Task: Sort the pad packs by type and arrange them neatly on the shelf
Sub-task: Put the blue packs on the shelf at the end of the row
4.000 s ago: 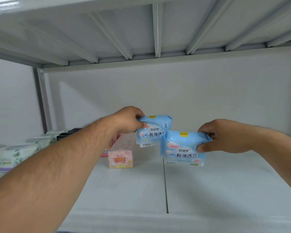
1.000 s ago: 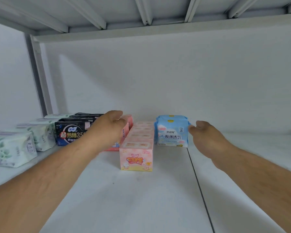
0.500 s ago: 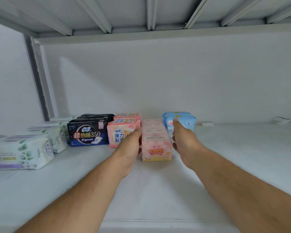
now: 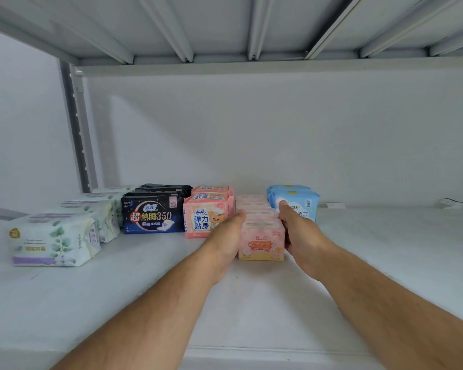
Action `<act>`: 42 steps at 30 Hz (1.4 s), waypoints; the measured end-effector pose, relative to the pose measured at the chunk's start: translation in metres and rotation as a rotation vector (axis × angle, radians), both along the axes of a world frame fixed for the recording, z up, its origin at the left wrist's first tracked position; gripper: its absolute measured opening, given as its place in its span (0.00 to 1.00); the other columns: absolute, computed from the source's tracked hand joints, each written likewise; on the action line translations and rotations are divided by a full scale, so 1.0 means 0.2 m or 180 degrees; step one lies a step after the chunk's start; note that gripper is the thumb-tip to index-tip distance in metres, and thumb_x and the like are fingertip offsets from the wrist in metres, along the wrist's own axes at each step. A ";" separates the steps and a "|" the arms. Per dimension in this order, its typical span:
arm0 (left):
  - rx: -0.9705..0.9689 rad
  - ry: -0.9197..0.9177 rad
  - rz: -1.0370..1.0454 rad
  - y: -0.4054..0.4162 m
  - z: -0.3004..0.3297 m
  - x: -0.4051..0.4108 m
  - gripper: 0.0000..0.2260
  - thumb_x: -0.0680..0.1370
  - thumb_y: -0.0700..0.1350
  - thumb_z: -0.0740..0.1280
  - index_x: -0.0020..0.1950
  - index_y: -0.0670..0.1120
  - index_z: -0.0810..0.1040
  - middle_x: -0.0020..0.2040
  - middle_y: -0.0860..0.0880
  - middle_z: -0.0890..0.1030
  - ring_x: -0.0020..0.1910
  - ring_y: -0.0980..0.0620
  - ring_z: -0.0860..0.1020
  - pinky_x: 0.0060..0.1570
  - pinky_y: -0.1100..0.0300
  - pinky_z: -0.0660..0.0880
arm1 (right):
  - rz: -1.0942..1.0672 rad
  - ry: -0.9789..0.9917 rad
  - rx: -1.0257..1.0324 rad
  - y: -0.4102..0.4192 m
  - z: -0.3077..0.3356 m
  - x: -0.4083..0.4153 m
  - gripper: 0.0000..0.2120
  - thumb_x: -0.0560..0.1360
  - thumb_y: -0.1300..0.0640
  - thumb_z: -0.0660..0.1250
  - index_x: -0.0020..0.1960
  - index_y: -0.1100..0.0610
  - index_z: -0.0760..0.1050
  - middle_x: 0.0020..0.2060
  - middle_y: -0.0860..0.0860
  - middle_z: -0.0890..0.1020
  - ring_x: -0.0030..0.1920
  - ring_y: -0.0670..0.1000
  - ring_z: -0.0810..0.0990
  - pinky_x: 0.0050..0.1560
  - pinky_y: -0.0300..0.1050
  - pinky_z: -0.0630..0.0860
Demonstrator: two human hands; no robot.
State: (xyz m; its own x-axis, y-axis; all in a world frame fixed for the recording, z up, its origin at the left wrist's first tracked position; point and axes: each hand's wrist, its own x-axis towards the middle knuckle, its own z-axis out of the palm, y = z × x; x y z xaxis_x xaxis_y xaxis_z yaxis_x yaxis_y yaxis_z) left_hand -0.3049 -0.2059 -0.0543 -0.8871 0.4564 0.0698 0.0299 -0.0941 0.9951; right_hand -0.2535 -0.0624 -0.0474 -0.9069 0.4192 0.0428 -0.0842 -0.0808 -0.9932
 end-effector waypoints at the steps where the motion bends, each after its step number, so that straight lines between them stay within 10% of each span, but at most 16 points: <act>1: 0.0009 0.0002 -0.0010 0.00 0.00 0.00 0.16 0.84 0.55 0.55 0.60 0.54 0.80 0.52 0.55 0.86 0.53 0.55 0.83 0.61 0.51 0.76 | 0.0031 0.0029 -0.0029 0.00 0.00 0.00 0.13 0.82 0.43 0.60 0.56 0.47 0.79 0.54 0.49 0.86 0.58 0.52 0.83 0.71 0.55 0.70; 22: -0.0146 0.0176 0.0027 0.00 -0.02 -0.04 0.17 0.84 0.57 0.53 0.64 0.55 0.78 0.52 0.55 0.86 0.52 0.55 0.83 0.55 0.54 0.78 | 0.0044 0.0030 0.0058 0.05 -0.02 0.00 0.19 0.82 0.40 0.59 0.68 0.46 0.73 0.61 0.46 0.82 0.64 0.48 0.78 0.74 0.52 0.67; 31: -0.0231 0.0392 0.0199 -0.03 0.04 -0.01 0.15 0.83 0.59 0.54 0.49 0.61 0.80 0.46 0.63 0.85 0.52 0.61 0.81 0.55 0.59 0.73 | -0.0057 -0.0063 0.0320 0.01 0.07 0.08 0.12 0.84 0.45 0.58 0.43 0.45 0.74 0.47 0.44 0.80 0.52 0.45 0.77 0.71 0.49 0.67; 35: -0.0362 0.0541 0.0212 -0.09 0.08 0.02 0.15 0.82 0.60 0.55 0.50 0.65 0.82 0.52 0.62 0.84 0.58 0.58 0.79 0.67 0.51 0.71 | -0.0175 -0.0012 0.0565 0.01 0.08 0.15 0.15 0.81 0.38 0.58 0.57 0.46 0.77 0.59 0.45 0.76 0.64 0.50 0.73 0.74 0.53 0.66; 39: -0.0346 0.0630 0.0213 -0.17 0.11 0.09 0.18 0.85 0.54 0.53 0.46 0.60 0.82 0.45 0.65 0.84 0.46 0.70 0.81 0.71 0.50 0.65 | -0.0097 0.0044 0.0757 -0.01 0.12 0.21 0.16 0.83 0.41 0.57 0.46 0.49 0.75 0.57 0.51 0.79 0.62 0.51 0.75 0.73 0.53 0.67; 42: -0.0333 0.0648 0.0268 -0.25 0.11 0.11 0.12 0.83 0.56 0.55 0.51 0.60 0.78 0.58 0.59 0.82 0.54 0.63 0.78 0.71 0.51 0.65 | -0.0166 0.0108 0.0841 -0.06 0.14 0.25 0.17 0.82 0.39 0.58 0.49 0.50 0.76 0.59 0.51 0.79 0.64 0.52 0.76 0.73 0.54 0.68</act>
State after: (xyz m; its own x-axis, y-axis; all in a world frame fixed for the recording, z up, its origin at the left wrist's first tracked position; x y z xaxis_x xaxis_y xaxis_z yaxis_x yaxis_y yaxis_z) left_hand -0.2830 -0.2555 -0.0331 -0.8947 0.3957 0.2073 0.2343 0.0205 0.9720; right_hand -0.2037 -0.0744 -0.0193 -0.8805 0.4356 0.1869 -0.1150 0.1862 -0.9758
